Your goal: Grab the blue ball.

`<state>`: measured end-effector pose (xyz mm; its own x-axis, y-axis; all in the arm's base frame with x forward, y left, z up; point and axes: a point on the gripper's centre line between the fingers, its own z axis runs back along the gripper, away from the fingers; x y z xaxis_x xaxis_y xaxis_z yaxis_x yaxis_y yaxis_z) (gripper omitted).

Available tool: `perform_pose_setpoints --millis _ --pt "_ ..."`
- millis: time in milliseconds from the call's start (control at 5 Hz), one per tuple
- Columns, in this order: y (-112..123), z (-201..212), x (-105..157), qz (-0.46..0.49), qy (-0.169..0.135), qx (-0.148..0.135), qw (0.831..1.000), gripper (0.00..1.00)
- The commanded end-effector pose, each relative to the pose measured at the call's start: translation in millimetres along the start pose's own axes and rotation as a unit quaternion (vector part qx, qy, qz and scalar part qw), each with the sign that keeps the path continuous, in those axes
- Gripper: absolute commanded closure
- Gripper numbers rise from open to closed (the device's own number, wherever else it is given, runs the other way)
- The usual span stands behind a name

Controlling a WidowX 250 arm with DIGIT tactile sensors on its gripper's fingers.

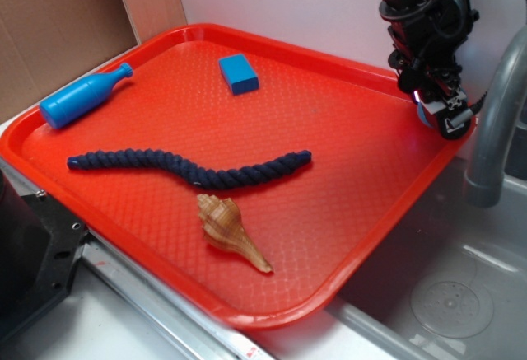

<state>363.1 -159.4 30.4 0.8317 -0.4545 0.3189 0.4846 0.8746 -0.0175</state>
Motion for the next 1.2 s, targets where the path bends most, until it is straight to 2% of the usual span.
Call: perform_pose_setpoints --millis 0,200,400,600,800,1000 --pt "9 42 -6 0.048 0.032 0.046 0.997 1.00" --pt "13 85 -20 0.086 0.037 0.056 0.994 1.00" --pt "24 131 -44 0.139 0.087 0.047 0.985 1.00" --pt "33 162 -71 0.183 0.123 0.038 0.975 1.00" --pt "39 187 -99 0.225 0.142 0.016 0.964 1.00" --pt "32 205 -124 0.259 0.139 0.049 0.955 1.00"
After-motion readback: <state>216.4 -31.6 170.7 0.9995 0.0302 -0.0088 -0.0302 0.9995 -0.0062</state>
